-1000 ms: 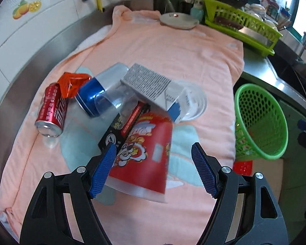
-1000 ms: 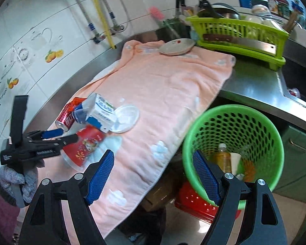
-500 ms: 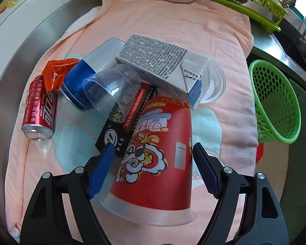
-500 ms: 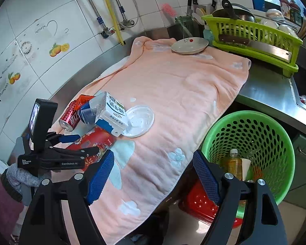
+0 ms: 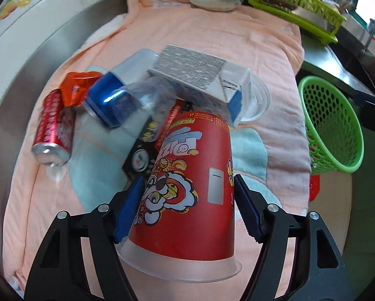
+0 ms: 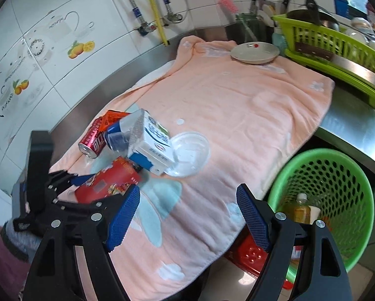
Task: Collect trash
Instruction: 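Grasp the red snack cup with the left gripper, then grasp the milk carton with the right gripper and lift it toward the basket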
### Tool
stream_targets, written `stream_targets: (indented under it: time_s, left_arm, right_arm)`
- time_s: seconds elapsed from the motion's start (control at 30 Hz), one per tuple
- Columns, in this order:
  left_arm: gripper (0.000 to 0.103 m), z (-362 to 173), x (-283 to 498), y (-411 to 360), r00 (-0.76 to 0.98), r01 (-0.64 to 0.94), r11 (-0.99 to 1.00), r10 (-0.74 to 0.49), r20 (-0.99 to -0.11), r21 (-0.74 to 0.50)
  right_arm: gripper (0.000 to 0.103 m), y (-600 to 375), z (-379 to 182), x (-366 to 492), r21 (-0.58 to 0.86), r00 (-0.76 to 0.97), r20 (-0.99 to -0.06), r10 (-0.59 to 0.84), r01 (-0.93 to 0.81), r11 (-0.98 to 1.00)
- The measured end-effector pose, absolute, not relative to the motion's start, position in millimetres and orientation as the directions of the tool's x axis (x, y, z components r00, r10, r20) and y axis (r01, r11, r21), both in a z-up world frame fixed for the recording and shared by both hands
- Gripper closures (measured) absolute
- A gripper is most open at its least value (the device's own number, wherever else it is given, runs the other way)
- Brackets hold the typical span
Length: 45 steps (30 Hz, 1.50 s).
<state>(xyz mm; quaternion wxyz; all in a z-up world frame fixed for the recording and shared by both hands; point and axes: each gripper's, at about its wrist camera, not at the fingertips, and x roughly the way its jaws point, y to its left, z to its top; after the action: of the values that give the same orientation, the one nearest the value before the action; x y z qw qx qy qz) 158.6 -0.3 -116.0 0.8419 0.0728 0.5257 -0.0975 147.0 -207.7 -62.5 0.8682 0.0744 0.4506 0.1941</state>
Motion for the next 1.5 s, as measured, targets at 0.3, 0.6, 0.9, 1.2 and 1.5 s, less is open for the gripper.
stream_targets:
  time_s: [0.3,0.6,0.9,1.2,1.5]
  left_arm:
    - [0.033,-87.6,127.6,38.4,0.498,0.132,0.991,-0.097,-0.862,-0.035]
    - [0.033,-71.7,109.9,77.8,0.536,0.038,0.995,-0.095,-0.839,-0.088]
    - [0.033,-71.3,107.6,93.5,0.542,0.007,0.991,-0.115,-0.833,-0.132]
    - [0.033,-73.9,108.6,96.7,0.536,0.006,0.990,-0.121,-0.835,-0.140]
    - [0.033,-70.9,114.8,85.9,0.538,0.036,0.989,-0.141,-0.831,-0.145]
  right_arm:
    - [0.026,-153.7,-59.6,179.9,0.288,0.469,-0.760,0.450,-0.378,0.880]
    - [0.037,-90.8,-72.3,214.5,0.165,0.417,-0.818,0.397,-0.490,0.856]
    - [0.046,-60.2,-104.5,241.4,0.040,0.388,-0.879,0.277,-0.520,0.853]
    - [0.059,-50.6,-109.6,245.2,-0.008,0.404,-0.882,0.242,-0.527,0.850]
    - [0.059,-95.4,-74.0,226.2,0.133,0.447,-0.821,0.354,-0.453,0.881]
